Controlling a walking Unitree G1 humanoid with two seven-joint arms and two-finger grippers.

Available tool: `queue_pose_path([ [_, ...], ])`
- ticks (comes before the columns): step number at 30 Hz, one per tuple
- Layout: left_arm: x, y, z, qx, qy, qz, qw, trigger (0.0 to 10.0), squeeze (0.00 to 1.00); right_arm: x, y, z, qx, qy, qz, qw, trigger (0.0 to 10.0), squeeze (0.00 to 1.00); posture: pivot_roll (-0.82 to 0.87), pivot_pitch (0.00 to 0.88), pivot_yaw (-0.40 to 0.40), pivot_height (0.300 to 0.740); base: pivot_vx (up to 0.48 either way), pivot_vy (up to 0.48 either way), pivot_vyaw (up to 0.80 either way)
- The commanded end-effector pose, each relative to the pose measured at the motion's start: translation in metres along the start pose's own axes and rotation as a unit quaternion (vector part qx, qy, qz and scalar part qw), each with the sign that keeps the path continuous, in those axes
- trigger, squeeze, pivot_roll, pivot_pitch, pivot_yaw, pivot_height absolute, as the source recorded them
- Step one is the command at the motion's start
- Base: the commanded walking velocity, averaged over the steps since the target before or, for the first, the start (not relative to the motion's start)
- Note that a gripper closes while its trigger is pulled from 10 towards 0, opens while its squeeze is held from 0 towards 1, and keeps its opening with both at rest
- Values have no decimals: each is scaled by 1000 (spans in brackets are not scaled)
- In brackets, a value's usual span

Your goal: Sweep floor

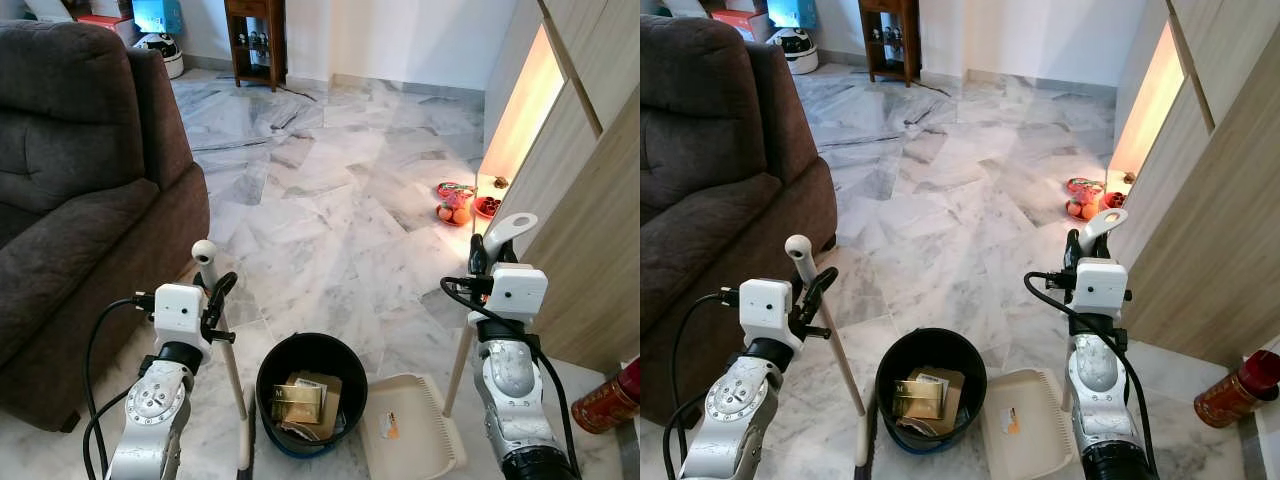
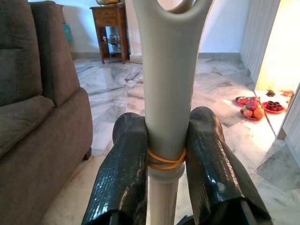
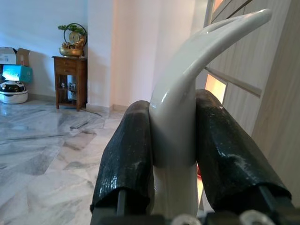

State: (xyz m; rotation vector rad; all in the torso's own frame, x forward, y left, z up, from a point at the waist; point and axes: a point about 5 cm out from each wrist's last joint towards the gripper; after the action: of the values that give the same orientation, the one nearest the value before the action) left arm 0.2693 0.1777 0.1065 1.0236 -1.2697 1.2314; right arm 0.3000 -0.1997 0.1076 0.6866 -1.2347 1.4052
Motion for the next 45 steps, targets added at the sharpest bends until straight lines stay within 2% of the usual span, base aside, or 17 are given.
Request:
queue_pose_path([
  [1, 5, -1, 1, -4, -4, 11, 1000, 10000, 0, 6, -5, 4, -13, -13, 19, 1000, 10000, 0, 50, 5, 1, 740, 0, 0, 0],
  [28, 7, -1, 0, -4, -9, 15, 1000, 10000, 0, 6, -7, 3, -13, -13, 20, 1000, 10000, 0, 61, 37, 1, 740, 0, 0, 0],
  [45, 9, -1, 0, -1, -11, 18, 1000, 10000, 0, 5, -7, 2, -11, -14, 18, 1000, 10000, 0, 64, 43, 0, 740, -316, 0, 0],
])
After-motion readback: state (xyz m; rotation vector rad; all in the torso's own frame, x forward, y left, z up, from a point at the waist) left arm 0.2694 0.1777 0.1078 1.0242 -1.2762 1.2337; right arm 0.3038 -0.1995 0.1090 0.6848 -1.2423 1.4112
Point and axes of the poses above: a point about 5 cm out from each wrist's last joint towards the gripper, its own y axis pointing back from the gripper into the wrist, its own x axis along the axis of the wrist's last joint, z = x × y, and after that the axes turned 9 degrees about y, right-handed
